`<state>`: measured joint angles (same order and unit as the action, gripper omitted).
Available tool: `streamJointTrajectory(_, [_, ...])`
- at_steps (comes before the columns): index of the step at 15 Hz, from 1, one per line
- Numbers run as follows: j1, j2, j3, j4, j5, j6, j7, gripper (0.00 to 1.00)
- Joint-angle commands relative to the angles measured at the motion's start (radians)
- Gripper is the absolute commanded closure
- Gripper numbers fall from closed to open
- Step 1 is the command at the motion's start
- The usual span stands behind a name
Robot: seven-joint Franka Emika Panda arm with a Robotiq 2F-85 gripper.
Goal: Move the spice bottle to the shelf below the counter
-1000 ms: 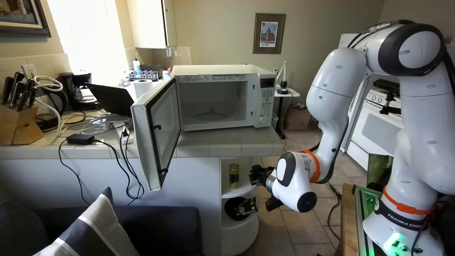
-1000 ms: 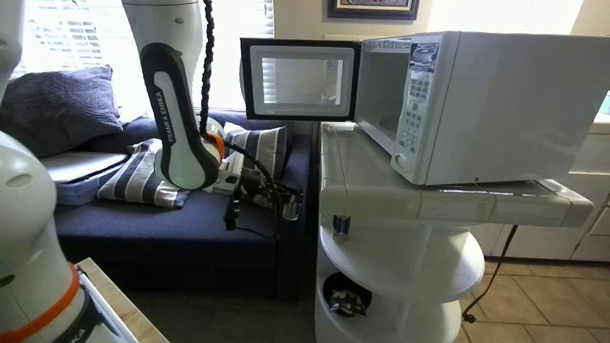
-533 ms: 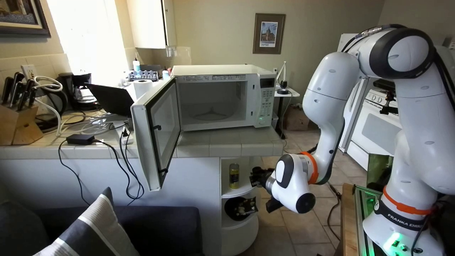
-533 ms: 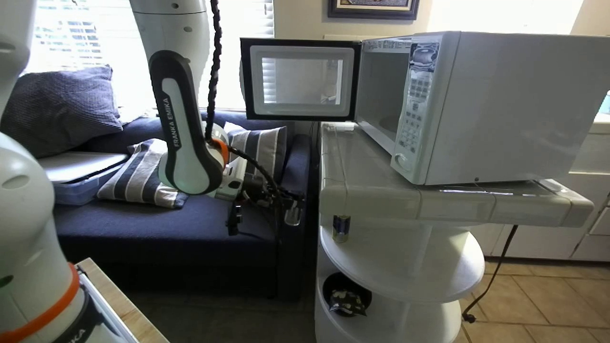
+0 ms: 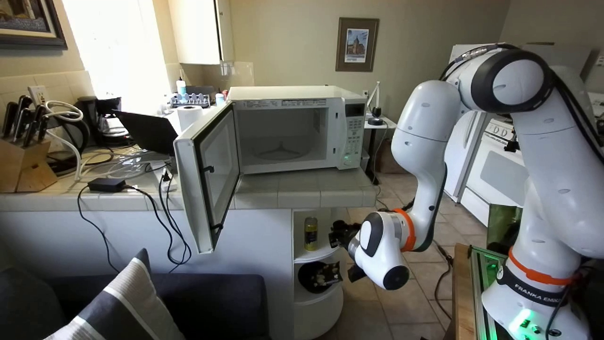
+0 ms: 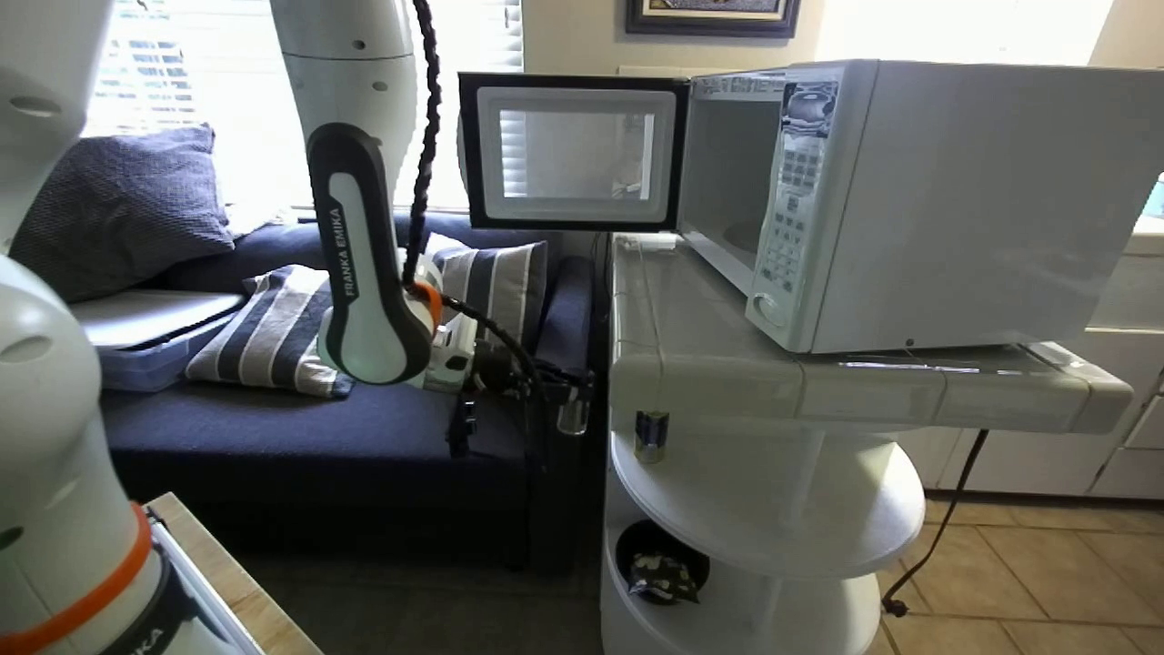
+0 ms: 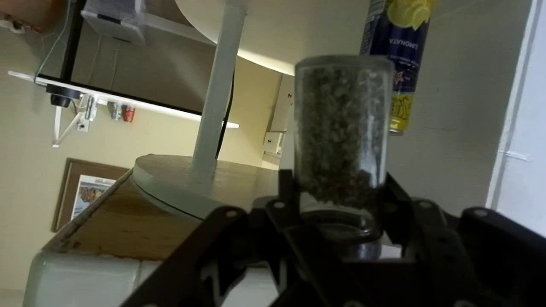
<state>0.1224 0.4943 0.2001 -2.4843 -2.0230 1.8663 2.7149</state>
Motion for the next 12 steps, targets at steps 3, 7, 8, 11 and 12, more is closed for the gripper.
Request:
streamJointTrajectory(3, [-0.209,0.164,0.155,0.154,-0.030,-0.098,0.002,0.77])
streamJointTrajectory(7, [-0.292,0.287,0.183,0.216,-0.087,-0.148,0.029,0.77])
streamJointTrajectory(8, [-0.294,0.314,0.172,0.222,-0.100,-0.164,0.053,0.77])
streamJointTrajectory(11, [-0.439,0.410,0.274,0.265,-0.201,-0.260,0.023,0.77])
streamJointTrajectory(12, [-0.471,0.445,0.294,0.276,-0.240,-0.288,0.025,0.77])
